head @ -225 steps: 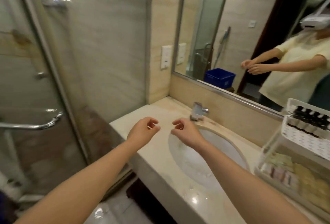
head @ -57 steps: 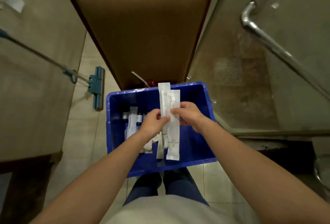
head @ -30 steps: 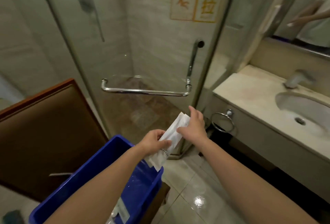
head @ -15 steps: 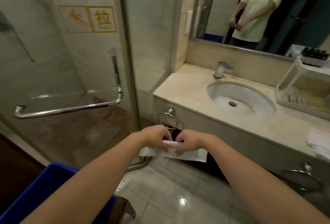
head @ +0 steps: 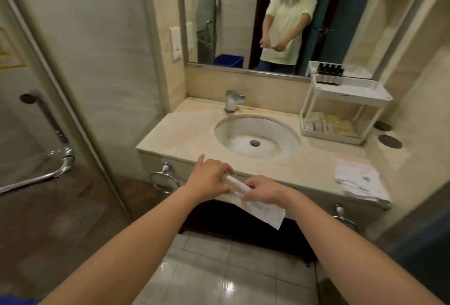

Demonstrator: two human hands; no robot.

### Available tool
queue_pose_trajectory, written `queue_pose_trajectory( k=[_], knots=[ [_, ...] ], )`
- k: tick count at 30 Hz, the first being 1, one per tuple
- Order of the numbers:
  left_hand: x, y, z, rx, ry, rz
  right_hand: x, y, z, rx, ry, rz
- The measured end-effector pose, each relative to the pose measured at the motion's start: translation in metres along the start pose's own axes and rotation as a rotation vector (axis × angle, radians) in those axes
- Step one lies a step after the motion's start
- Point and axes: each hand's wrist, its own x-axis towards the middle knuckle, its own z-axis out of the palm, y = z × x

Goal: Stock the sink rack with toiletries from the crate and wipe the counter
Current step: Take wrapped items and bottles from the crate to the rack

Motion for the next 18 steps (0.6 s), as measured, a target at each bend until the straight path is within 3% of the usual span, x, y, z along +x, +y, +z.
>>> queue_pose_trajectory(
  k=[12, 18],
  knots=[
    [0.128, 0.104, 0.004, -0.028, -0.201, 0.273, -0.033, 0.084, -0.120, -0.184, 0.179, 0.101],
    [0.215, 0.140, -0.003, -0.022, -0.173, 0.392, -0.025, 0.109, -0.192, -0.243, 0.324, 0.211]
  ],
)
